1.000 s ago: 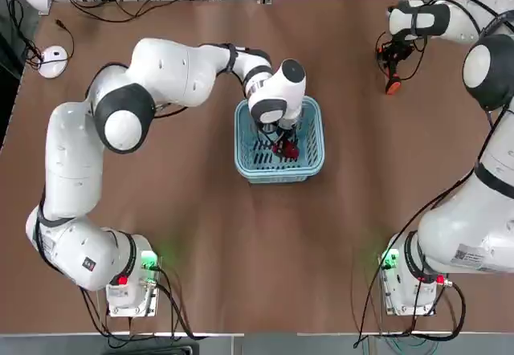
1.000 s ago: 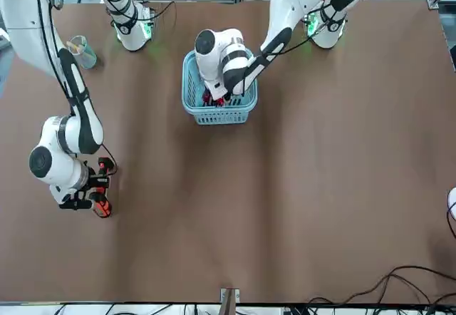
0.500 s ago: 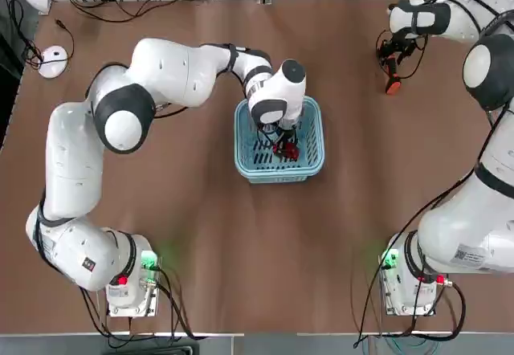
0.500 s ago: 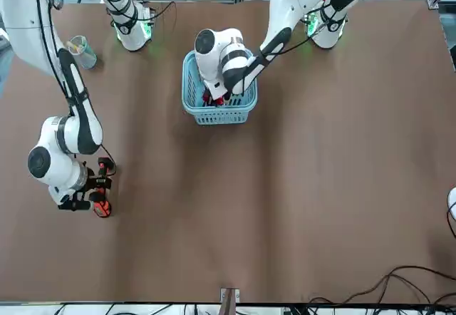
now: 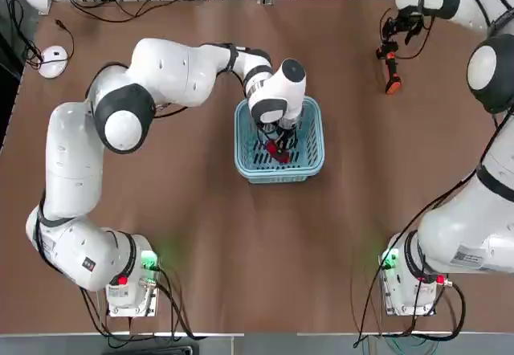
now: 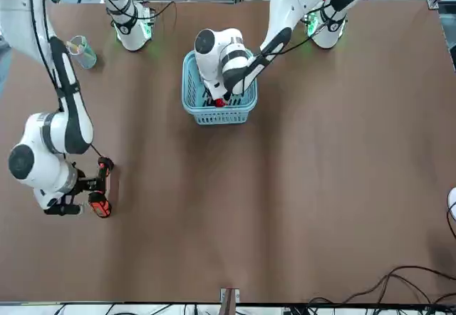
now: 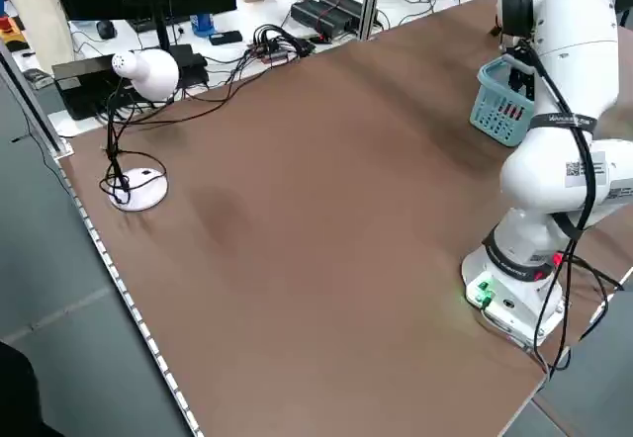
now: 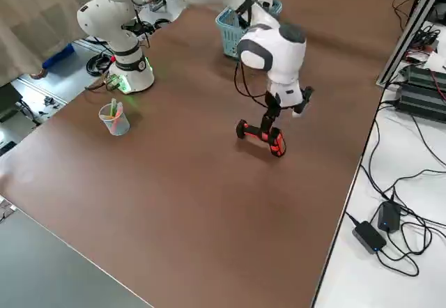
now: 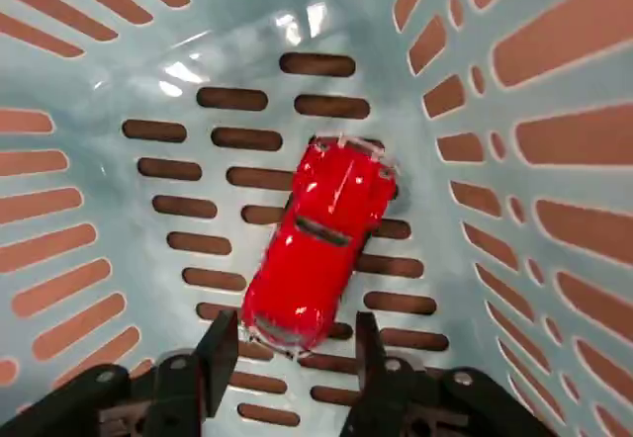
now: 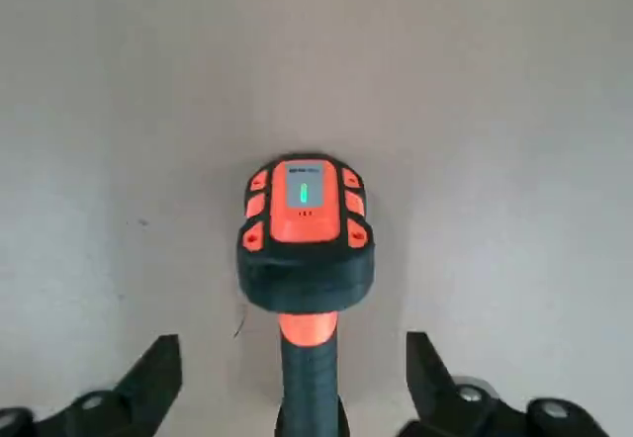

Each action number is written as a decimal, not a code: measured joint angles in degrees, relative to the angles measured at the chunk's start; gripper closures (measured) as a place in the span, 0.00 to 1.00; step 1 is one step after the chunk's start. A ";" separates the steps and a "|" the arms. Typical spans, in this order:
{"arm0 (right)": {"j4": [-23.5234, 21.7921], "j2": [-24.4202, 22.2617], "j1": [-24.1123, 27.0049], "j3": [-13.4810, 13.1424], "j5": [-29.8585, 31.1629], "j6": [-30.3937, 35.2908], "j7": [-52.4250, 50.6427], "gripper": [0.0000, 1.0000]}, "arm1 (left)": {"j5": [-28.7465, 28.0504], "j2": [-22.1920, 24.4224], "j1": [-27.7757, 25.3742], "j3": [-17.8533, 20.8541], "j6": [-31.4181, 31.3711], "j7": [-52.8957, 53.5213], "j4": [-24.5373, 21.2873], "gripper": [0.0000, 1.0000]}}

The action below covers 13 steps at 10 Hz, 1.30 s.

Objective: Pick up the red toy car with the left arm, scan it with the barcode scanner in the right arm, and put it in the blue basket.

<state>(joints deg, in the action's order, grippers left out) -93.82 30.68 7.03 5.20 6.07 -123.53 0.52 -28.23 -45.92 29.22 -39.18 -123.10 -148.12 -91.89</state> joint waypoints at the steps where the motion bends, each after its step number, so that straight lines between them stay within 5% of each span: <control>1: 0.83 -1.67 -0.39 0.16 0.00 1.43 0.00 0.00 | 0.00 0.00 -0.03 0.02 0.01 0.00 0.13 0.43; 4: 4.79 -6.68 -0.86 0.21 -0.01 11.73 0.02 0.00 | 0.00 0.47 0.01 -0.14 1.58 0.68 0.81 0.40; 7: 15.34 -8.32 -0.87 0.27 -1.59 26.69 3.92 0.00 | 1.00 5.61 0.01 -1.00 7.23 1.47 1.98 0.22; 11: 18.15 -10.33 -3.21 0.53 -2.27 28.92 10.44 0.00 | 4.54 17.31 -1.68 -0.44 15.13 7.27 2.27 0.14; 13: 18.48 -13.49 -3.39 0.53 -2.27 32.46 10.44 0.00 | 4.75 21.80 -7.76 -0.32 19.05 15.33 2.16 0.15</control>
<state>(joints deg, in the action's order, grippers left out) -75.33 17.19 3.64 5.72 3.79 -91.07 10.96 -23.48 -24.13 21.46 -39.50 -104.06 -132.79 -89.73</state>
